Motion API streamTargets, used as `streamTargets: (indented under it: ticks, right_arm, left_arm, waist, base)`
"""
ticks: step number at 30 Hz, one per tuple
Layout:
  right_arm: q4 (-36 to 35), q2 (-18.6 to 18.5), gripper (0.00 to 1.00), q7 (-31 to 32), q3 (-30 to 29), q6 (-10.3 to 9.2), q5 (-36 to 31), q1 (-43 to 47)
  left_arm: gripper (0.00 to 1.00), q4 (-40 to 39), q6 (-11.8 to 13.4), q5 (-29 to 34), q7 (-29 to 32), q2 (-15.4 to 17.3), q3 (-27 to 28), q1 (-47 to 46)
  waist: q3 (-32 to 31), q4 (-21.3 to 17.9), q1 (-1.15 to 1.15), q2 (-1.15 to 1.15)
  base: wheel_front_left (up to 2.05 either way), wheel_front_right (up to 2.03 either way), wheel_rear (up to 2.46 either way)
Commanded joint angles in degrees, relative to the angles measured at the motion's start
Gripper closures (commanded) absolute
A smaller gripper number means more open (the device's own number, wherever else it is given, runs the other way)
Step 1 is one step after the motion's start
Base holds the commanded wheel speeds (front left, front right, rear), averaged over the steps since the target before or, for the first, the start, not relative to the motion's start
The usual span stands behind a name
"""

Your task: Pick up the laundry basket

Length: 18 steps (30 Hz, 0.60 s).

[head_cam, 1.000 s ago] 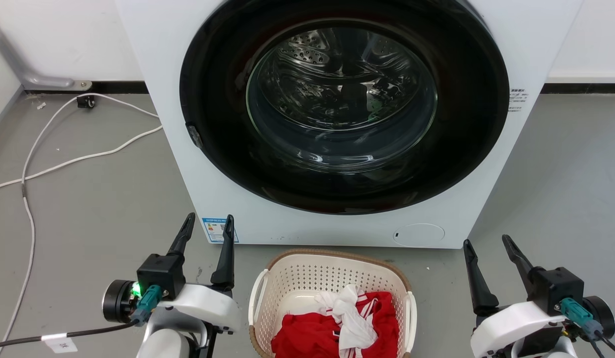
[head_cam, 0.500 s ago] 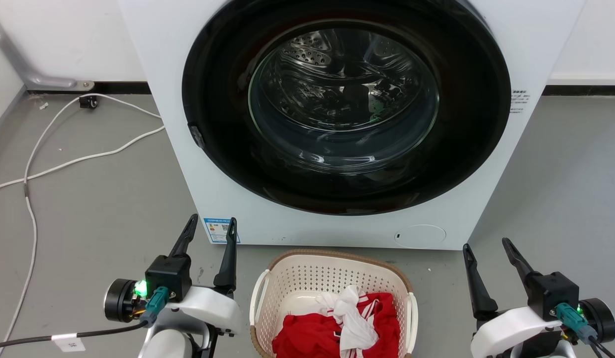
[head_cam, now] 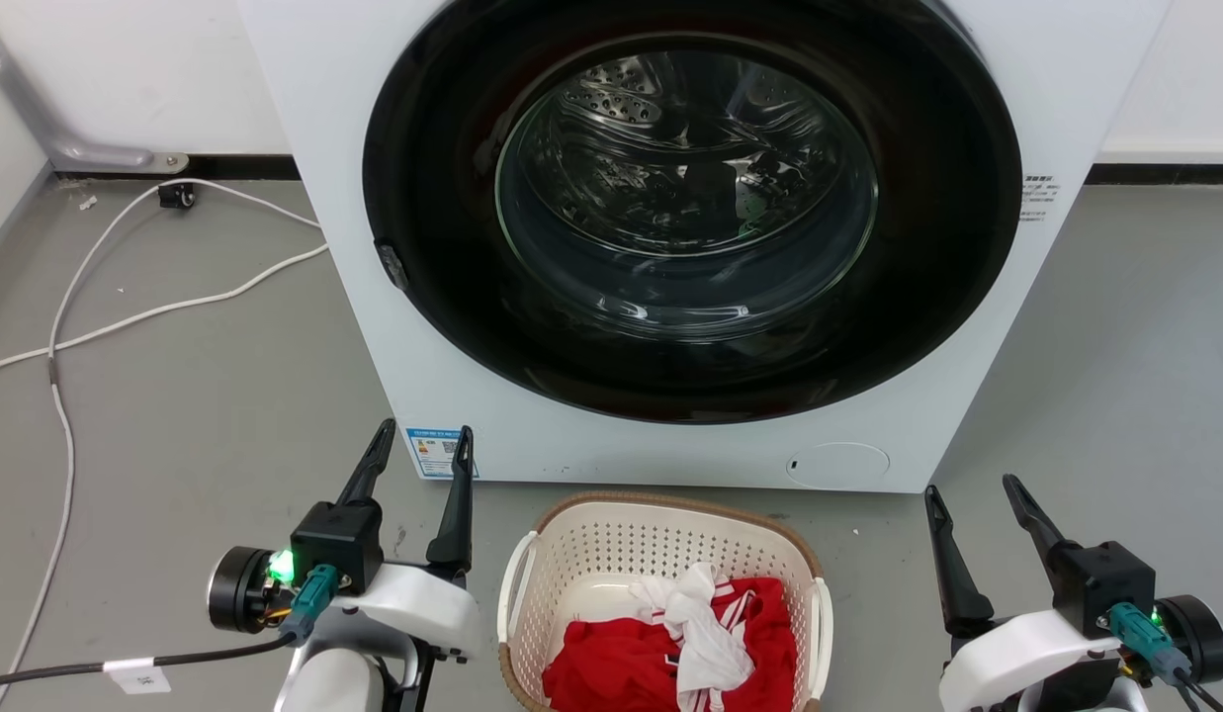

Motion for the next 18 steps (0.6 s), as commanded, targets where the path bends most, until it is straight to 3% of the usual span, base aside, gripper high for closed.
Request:
streamTargets:
  ticks: [1, 13, 18]
  right_arm:
    - [0.16, 0.17, 0.0, -0.44, -0.12, -0.02, -0.05, -0.51]
    - [2.13, 0.15, 0.0, 0.17, 0.22, -0.02, 1.93, -3.25]
    - [4.41, 0.17, 0.0, 0.49, 2.34, -0.02, 3.96, -6.84]
  left_arm:
    - [0.0, -0.26, -0.39, 0.43, -0.17, 0.03, -0.02, -0.74]
    - [0.0, 1.37, -0.87, -0.49, -0.16, 0.24, 0.72, -3.71]
    - [0.0, 3.61, -1.36, -1.61, -0.16, 0.58, 1.74, -6.5]
  waist:
    - [0.19, 0.0, 0.0, 0.0]
    - [7.05, -0.81, 0.0, 0.0]
    - [13.21, -1.78, 0.0, 0.0]
  base:
    - [0.0, 0.0, 0.0]
    - [0.0, 0.0, 0.0]
    - [0.0, 0.0, 0.0]
